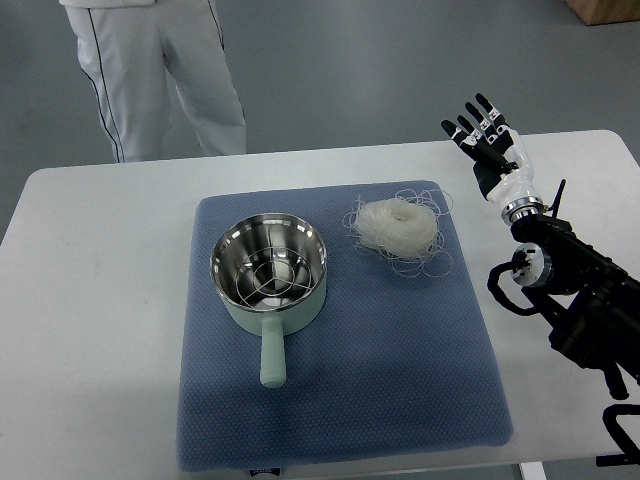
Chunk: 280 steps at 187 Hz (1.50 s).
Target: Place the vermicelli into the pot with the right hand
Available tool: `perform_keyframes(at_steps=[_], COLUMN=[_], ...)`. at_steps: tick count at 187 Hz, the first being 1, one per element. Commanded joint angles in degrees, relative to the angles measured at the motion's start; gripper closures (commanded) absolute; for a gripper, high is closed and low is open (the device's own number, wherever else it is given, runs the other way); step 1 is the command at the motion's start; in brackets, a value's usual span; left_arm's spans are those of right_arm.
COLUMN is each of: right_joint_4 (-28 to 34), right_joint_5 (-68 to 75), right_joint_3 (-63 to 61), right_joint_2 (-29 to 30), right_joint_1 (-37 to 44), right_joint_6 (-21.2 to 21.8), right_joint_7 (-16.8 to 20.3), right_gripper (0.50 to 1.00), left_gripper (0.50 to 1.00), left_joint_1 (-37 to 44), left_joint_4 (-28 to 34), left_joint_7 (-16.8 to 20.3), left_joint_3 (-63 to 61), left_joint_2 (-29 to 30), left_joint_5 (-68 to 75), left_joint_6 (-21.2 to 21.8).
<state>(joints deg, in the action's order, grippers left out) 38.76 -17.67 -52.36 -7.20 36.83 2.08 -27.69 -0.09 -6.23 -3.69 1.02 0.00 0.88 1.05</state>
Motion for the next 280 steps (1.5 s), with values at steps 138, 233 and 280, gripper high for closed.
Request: perform_keyframes(at_steps=[138,233,280], right_joint_4=[-0.09,0.53,1.41], right_joint_5=[0.0,-0.61,-4.48], right_joint_3=[-0.02,0.68,5.16], right_joint_2=[-0.27,-1.06,-5.1], right_joint_1=[0.35,0.7,1.84], right_joint_6=[-0.06,-0.06,0.03], right_joint_7=[0.0,0.09,0.09], right_gripper=[0.579,0.579,0.579], left_gripper=[0.5,0.5,0.5], left_joint_1=[0.0,0.0,-0.09], left_joint_4=[0.17,0.08,0.08], left_joint_7=[0.0,0.0,-0.09], left_joint_3=[0.12,0.21,0.21], left_joint_2=[0.0,0.0,0.0], left_joint_5=[0.0,0.0,0.0], left_joint_6=[0.0,0.0,0.0])
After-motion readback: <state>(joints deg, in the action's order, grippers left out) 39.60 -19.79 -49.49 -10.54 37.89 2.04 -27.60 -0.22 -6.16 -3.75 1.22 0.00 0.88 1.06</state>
